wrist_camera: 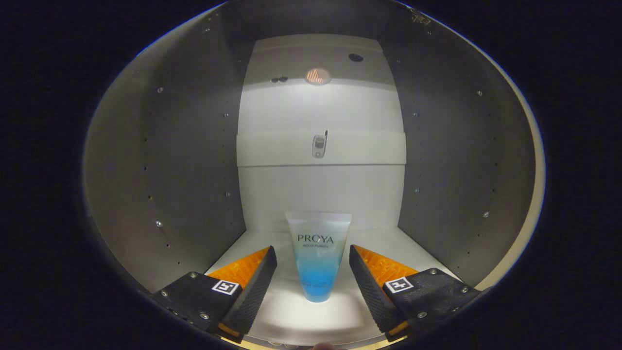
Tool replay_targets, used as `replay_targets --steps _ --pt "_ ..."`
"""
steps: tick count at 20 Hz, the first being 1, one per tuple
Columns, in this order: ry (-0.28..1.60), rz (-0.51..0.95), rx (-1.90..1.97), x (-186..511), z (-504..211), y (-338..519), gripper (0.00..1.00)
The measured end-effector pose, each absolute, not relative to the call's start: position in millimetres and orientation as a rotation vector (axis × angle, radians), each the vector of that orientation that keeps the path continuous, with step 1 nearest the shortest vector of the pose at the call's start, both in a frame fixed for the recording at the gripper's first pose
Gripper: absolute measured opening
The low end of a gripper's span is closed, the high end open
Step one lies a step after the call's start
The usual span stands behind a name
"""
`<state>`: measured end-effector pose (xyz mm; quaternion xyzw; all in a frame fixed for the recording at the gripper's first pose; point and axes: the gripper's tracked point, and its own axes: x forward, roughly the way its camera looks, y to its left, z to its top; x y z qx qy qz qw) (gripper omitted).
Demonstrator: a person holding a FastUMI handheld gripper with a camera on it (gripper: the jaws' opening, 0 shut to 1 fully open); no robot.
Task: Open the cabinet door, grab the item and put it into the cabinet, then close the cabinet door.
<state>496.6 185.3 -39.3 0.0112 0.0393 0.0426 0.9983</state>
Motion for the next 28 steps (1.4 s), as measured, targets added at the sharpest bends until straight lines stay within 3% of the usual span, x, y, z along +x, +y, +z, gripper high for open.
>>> replay_targets --steps 8,28 --pt "0.018 0.102 0.021 432.4 -8.5 185.2 0.94" --pt "0.067 0.118 0.053 166.1 -6.0 173.4 0.93"
